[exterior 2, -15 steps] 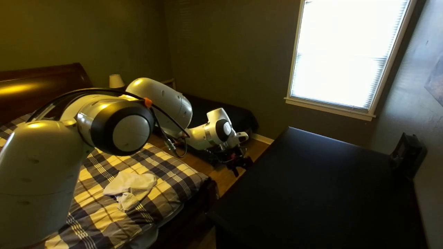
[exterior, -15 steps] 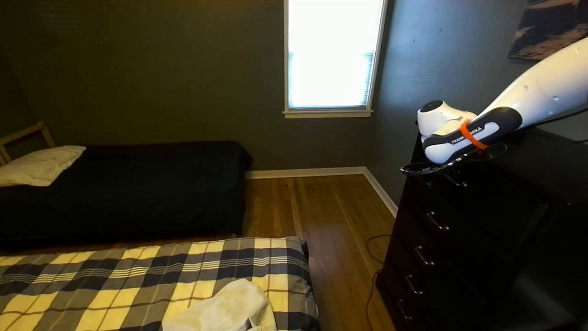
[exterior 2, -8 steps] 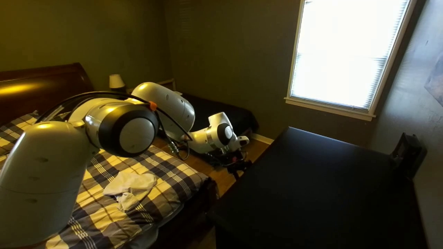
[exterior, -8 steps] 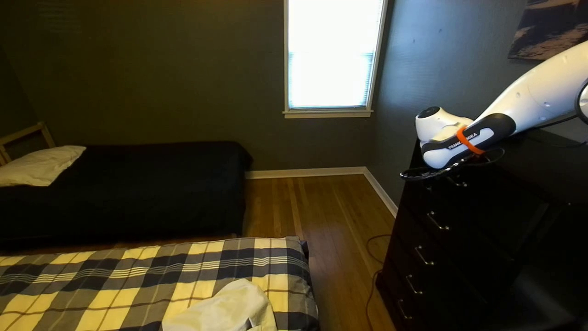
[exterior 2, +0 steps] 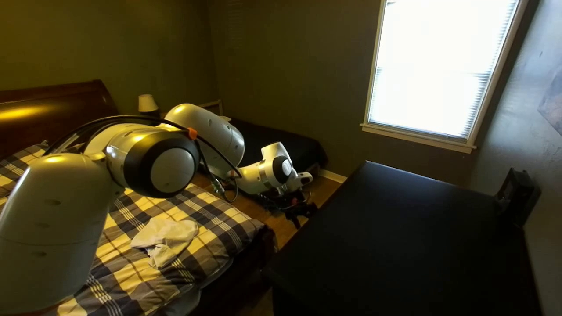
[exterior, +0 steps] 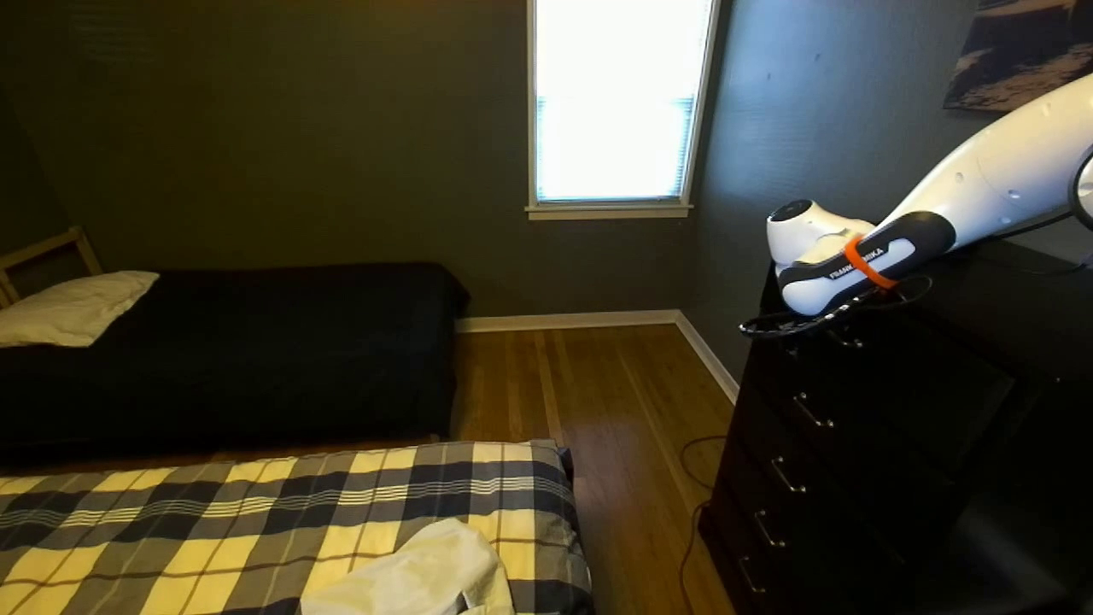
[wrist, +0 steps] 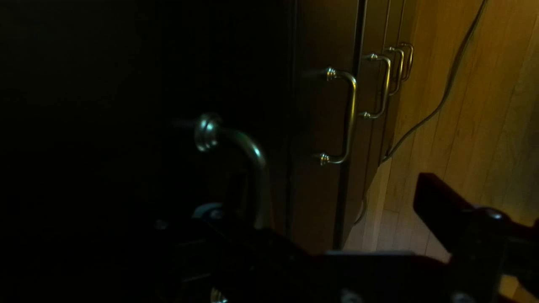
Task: Open the first top drawer, then remove the clear object from the drawer
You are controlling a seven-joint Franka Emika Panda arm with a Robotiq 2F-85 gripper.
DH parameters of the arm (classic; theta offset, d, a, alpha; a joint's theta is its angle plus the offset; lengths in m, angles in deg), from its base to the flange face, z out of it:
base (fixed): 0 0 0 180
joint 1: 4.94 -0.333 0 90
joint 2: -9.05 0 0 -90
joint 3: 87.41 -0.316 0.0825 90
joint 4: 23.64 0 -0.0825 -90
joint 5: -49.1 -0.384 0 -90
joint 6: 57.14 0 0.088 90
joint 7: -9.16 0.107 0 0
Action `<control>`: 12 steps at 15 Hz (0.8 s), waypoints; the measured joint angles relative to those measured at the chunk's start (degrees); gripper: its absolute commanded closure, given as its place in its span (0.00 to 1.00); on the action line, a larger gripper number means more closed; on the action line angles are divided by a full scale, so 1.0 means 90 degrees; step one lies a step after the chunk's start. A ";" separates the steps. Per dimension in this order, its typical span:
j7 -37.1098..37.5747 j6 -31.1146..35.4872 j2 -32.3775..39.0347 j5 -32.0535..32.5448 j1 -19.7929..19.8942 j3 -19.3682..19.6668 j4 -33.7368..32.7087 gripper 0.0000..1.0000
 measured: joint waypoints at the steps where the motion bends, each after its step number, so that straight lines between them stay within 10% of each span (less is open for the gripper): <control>1: -0.0002 0.0000 -0.0011 0.0016 -0.0037 0.0000 0.0021 0.00; 12: 0.1001 -0.0005 -0.0090 0.1290 -0.0460 0.0089 0.0402 0.00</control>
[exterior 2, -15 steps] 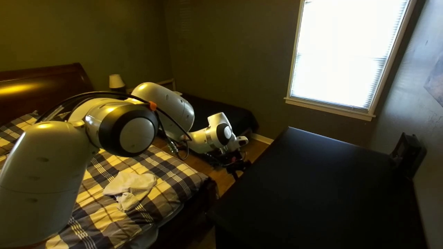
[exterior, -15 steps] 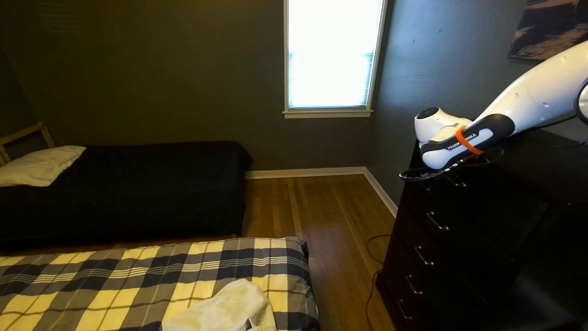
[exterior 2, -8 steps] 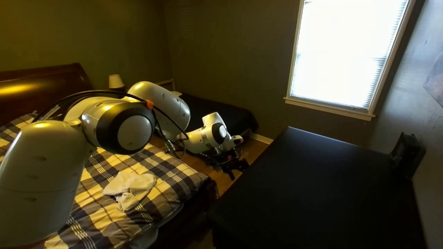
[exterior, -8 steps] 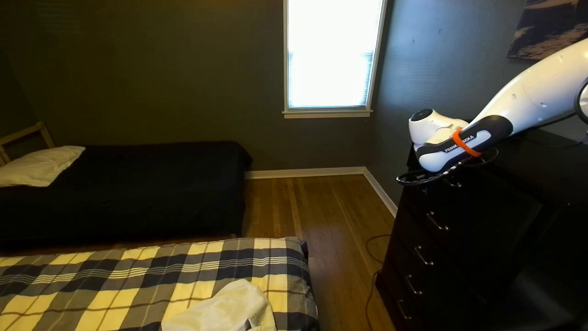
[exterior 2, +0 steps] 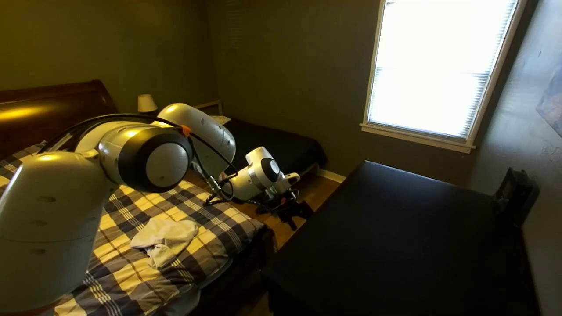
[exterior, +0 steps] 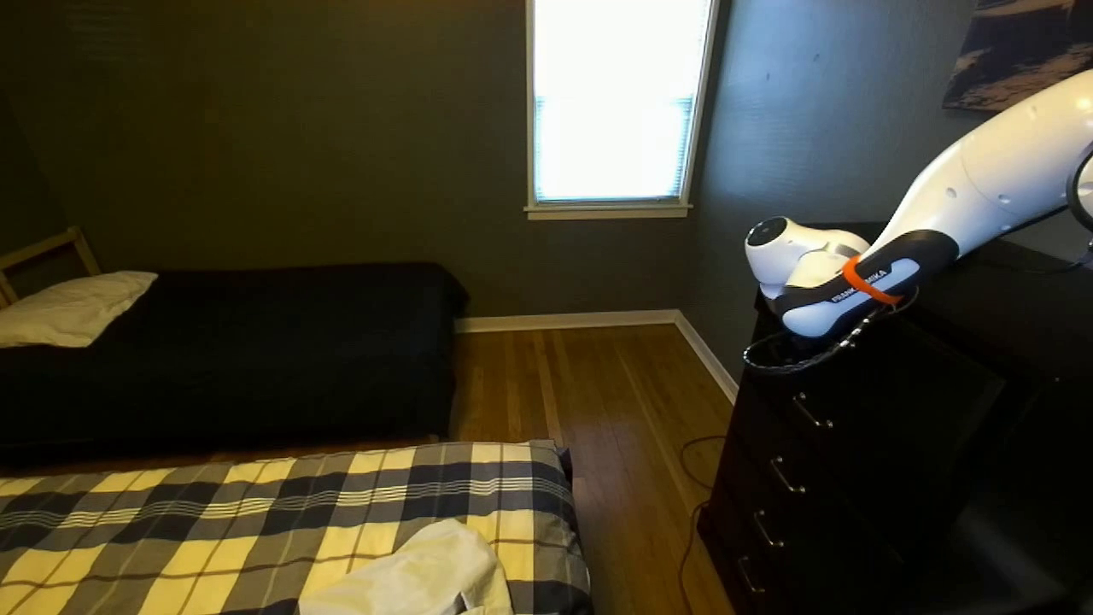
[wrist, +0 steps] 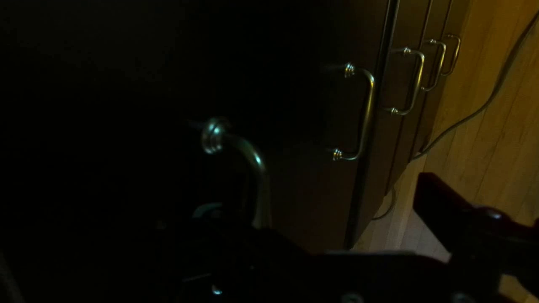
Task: Open the first top drawer, then remove the clear object from the drawer
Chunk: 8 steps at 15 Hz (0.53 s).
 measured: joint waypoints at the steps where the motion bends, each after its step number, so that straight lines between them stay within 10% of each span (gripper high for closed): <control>1: 0.0063 -0.0002 -0.0033 0.0093 -0.0027 -0.0004 0.0059 0.00; 8: 0.0142 -0.0154 -0.0365 0.0228 -0.0067 -0.0364 0.0481 0.00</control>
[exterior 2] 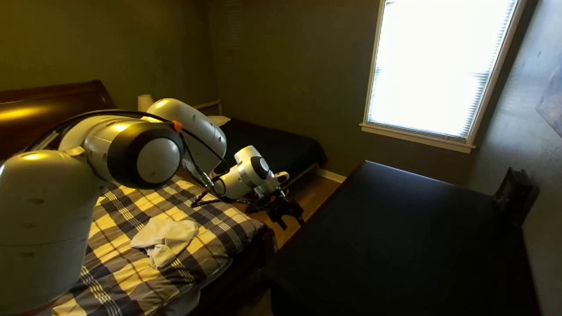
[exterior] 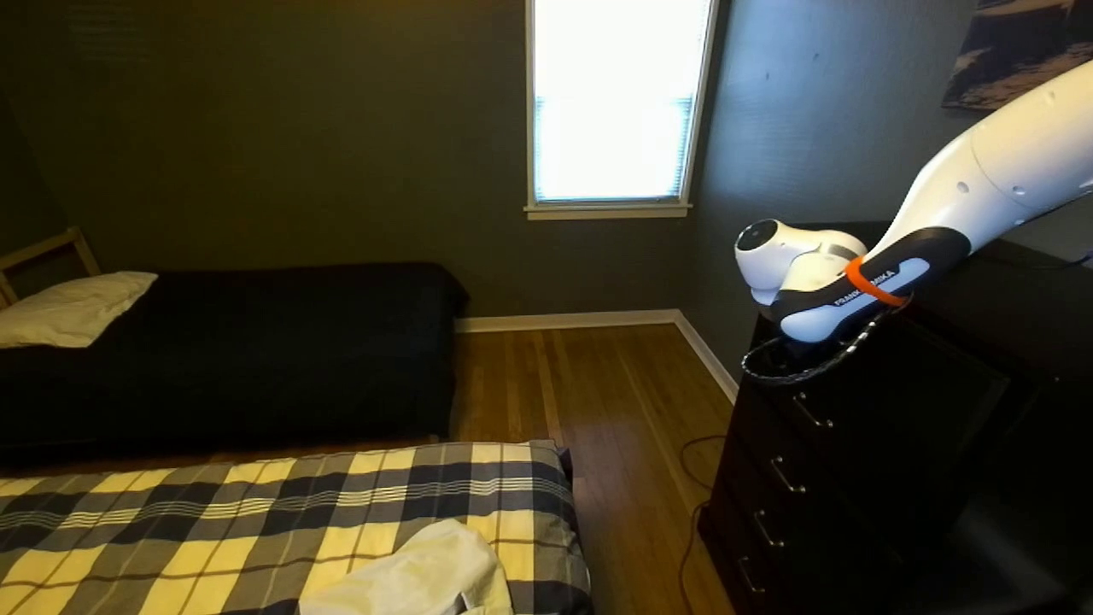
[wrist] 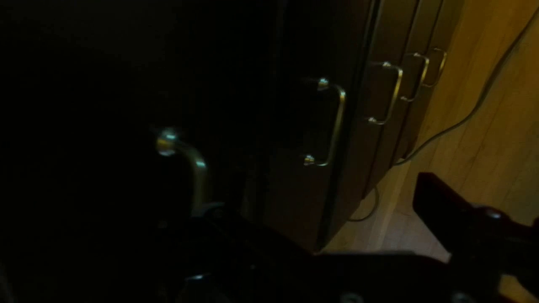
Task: Open the first top drawer, then remove the clear object from the drawer
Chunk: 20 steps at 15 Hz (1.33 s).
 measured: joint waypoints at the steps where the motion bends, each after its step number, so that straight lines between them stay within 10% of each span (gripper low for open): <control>1: 0.0082 -0.0002 -0.0021 -0.0097 -0.0051 -0.0183 0.0110 0.00; 7: 0.0419 -0.0006 -0.0061 -0.0927 -0.0325 -0.0705 0.0313 0.00; 20: 0.0151 -0.0800 -0.1127 -0.2692 0.0345 -0.0426 -0.0282 0.00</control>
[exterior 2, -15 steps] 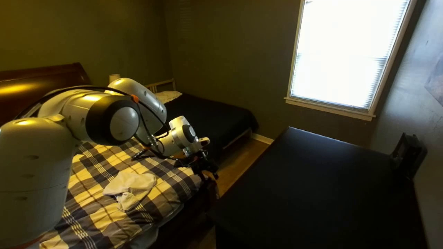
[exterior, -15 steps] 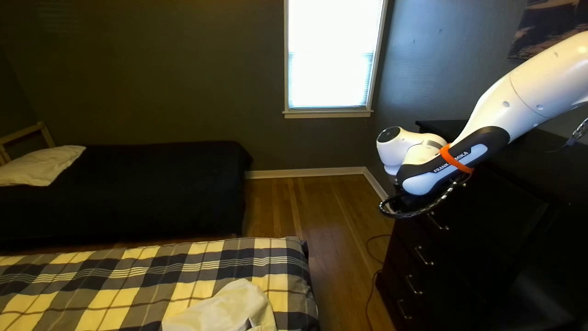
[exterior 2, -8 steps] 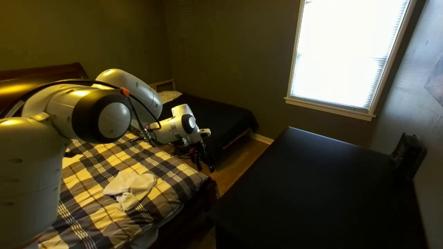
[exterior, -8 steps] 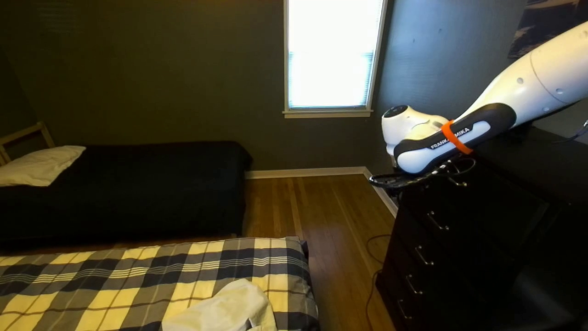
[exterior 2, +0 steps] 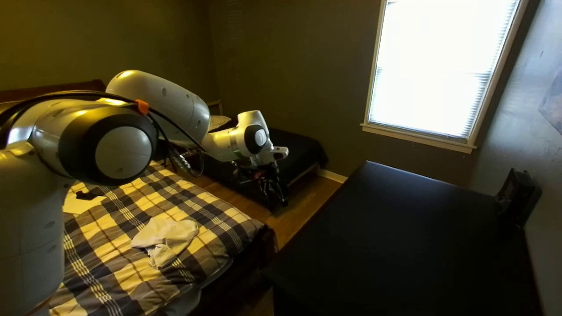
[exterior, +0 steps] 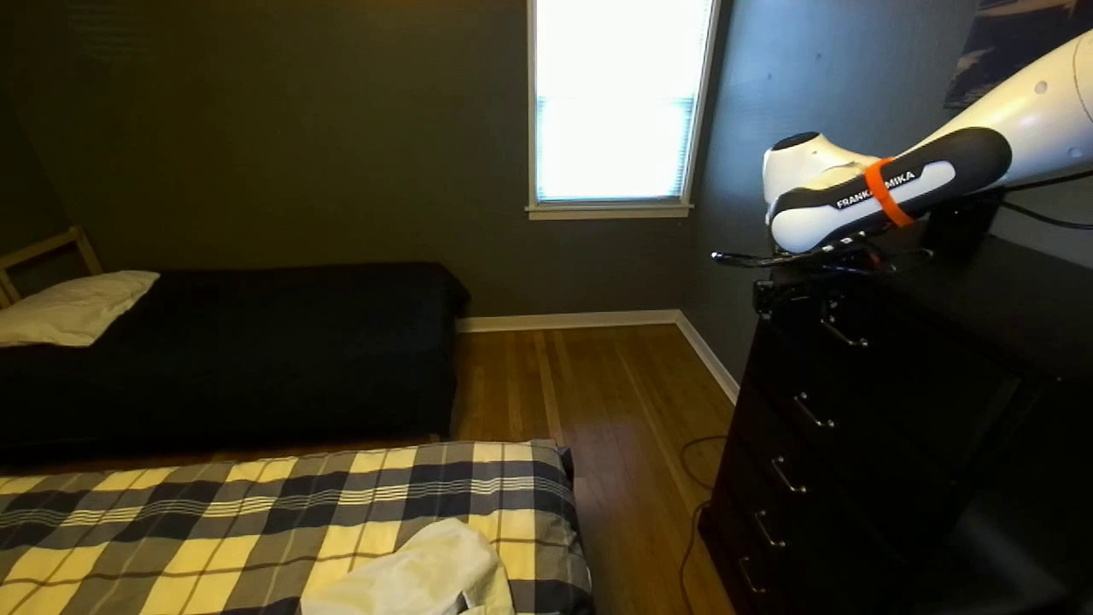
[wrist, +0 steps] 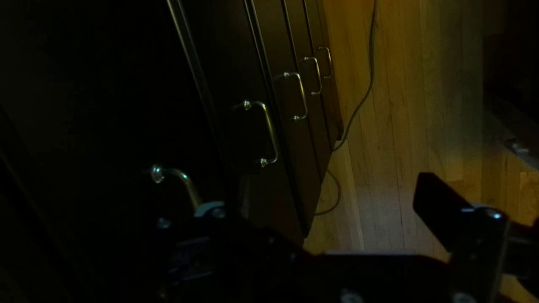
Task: Open the first top drawer, then remove the clear object from the drawer
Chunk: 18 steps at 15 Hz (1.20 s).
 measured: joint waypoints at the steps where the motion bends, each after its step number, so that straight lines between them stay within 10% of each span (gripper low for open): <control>1: -0.0081 0.0056 0.0024 -0.0014 0.0088 0.0027 -0.0038 0.00; 18: -0.1334 0.0332 0.0623 -0.0115 0.0574 0.0234 -0.0526 0.00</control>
